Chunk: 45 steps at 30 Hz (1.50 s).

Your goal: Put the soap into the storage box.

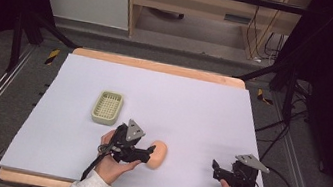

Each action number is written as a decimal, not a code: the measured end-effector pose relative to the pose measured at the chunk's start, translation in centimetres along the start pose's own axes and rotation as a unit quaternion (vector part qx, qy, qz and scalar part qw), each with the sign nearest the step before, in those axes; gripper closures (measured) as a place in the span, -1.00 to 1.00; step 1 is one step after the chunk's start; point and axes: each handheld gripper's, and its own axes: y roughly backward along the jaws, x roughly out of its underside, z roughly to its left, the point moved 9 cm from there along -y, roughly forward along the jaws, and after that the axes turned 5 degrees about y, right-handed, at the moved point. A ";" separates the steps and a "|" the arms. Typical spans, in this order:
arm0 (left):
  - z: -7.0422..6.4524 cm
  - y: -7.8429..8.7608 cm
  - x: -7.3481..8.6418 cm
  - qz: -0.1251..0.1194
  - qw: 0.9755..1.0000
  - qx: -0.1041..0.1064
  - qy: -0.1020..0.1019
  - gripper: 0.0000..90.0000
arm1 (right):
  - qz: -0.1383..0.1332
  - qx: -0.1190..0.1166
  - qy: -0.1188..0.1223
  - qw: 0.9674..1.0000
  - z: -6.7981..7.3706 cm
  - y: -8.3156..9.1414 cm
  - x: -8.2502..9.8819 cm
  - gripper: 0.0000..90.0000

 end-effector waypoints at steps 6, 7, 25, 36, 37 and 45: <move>-0.7 -0.8 0.3 0.012 1.000 0.003 -0.007 -0.50 | -0.001 -0.001 -0.001 1.000 0.0 0.1 0.0 -0.87; -0.8 -0.9 0.3 0.013 1.000 0.002 -0.009 -0.50 | -0.001 -0.002 -0.002 1.000 0.0 0.1 0.0 -0.87; -2.4 -3.3 1.1 0.043 0.999 0.006 -0.013 -0.55 | 0.003 -0.006 -0.001 1.000 0.2 0.0 0.1 -0.87; -3.0 -4.9 1.6 0.062 0.998 0.004 -0.013 -0.60 | 0.006 -0.009 -0.001 1.000 0.2 -0.1 0.1 -0.87; -3.0 -4.9 1.6 0.062 0.998 0.004 -0.013 -0.60 | 0.006 -0.009 -0.001 1.000 0.2 -0.1 0.1 -0.87; -3.2 -5.9 2.4 0.081 0.997 -0.002 -0.016 -0.61 | 0.007 -0.010 0.000 1.000 0.2 -0.1 0.1 -0.87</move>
